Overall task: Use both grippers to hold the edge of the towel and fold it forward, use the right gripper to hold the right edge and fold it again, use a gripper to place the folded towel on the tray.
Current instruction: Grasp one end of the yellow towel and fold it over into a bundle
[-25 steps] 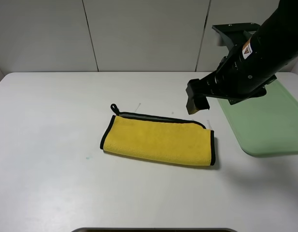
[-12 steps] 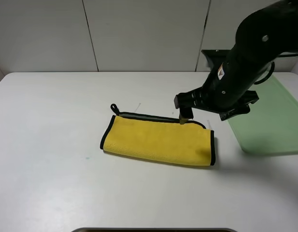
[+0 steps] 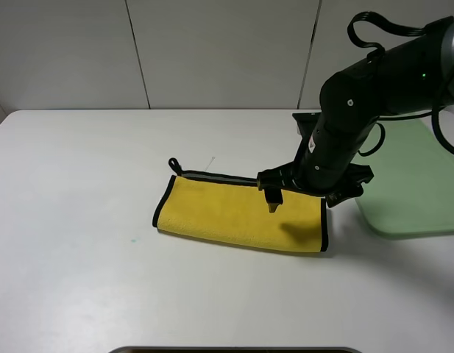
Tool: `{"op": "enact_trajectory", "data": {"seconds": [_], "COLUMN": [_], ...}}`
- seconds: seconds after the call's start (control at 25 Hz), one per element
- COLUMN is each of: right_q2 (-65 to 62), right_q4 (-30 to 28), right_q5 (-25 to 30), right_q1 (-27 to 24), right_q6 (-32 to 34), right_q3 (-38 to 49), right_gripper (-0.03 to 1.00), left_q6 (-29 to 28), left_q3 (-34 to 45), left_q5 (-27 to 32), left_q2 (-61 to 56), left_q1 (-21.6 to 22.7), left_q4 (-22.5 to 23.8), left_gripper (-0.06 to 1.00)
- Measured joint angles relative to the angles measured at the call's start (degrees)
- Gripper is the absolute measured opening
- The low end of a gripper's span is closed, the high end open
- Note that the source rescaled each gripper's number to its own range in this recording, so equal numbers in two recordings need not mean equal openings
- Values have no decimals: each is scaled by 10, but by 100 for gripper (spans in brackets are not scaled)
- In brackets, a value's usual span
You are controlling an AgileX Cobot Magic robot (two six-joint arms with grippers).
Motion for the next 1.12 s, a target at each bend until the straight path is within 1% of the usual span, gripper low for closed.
{"op": "enact_trajectory", "data": {"seconds": [0.28,0.64,0.84,1.12], "right_q2": [2,27,44,69], "right_q4": [-4,-8,-8,-6], "right_q5": [-1,-2,-15,-27], "right_q1": [-27,-37,-53,-54], "right_q6": [2,-9,-27,-33], "right_q3": [0,0,0,0], "right_gripper": [100,100,100,100], "left_q6": [0,0,0,0], "left_q3": [0,0,0,0], "left_q5": [0,0,0,0], "left_q2": [0,0,0,0], "left_q1": [0,0,0,0], "left_q4": [1,1,1,1], "left_gripper": [100,100,100,100]}}
